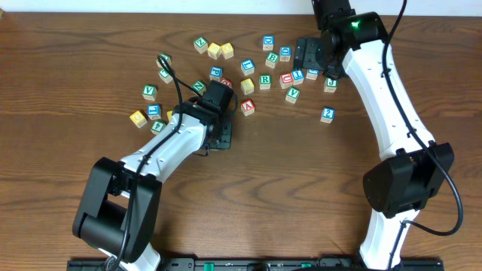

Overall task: Spell out CORL
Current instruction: 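Lift the C block and carry it toward the open table center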

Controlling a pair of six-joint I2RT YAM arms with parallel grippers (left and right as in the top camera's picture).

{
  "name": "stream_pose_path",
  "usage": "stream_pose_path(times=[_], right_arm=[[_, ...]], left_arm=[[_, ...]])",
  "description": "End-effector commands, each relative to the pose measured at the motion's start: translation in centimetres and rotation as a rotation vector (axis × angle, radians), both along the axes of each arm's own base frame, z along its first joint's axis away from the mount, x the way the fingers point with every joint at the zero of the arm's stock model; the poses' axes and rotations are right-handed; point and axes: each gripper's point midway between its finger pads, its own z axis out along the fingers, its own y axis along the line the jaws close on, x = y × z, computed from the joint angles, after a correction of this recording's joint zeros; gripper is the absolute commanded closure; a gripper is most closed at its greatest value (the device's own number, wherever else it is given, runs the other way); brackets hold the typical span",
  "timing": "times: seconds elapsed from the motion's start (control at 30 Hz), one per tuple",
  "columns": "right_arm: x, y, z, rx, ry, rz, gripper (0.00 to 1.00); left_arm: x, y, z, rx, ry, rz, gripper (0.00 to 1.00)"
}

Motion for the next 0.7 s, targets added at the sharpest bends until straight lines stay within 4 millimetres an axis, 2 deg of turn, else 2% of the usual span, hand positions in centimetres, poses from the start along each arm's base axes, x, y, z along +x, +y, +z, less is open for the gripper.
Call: stream_pose_path(times=[0.0,0.27,0.6,0.63,0.67], right_arm=[[0.05,-0.62,0.02,-0.021,-0.002,-0.006,0.04],[0.05,-0.62,0.02,-0.021,-0.002,-0.006,0.04],[0.05,-0.62,0.02,-0.021,-0.002,-0.006,0.04],[0.04,-0.63,0.02,-0.021,-0.002,-0.006,0.04],[0.05,-0.63,0.03,-0.021,-0.002,-0.006,0.04]], left_arm=[[-0.2,0.52,-0.77,0.029,0.005,-0.001,0.74],[-0.18,0.53,-1.75,0.036,0.021,-0.001,0.74],[-0.16,0.53,-1.76,0.036,0.02,-0.001,0.73],[-0.16,0.55,-1.76,0.037,0.021,-0.001,0.56],[-0.17,0.56,-1.75,0.038,0.02,-0.005,0.55]])
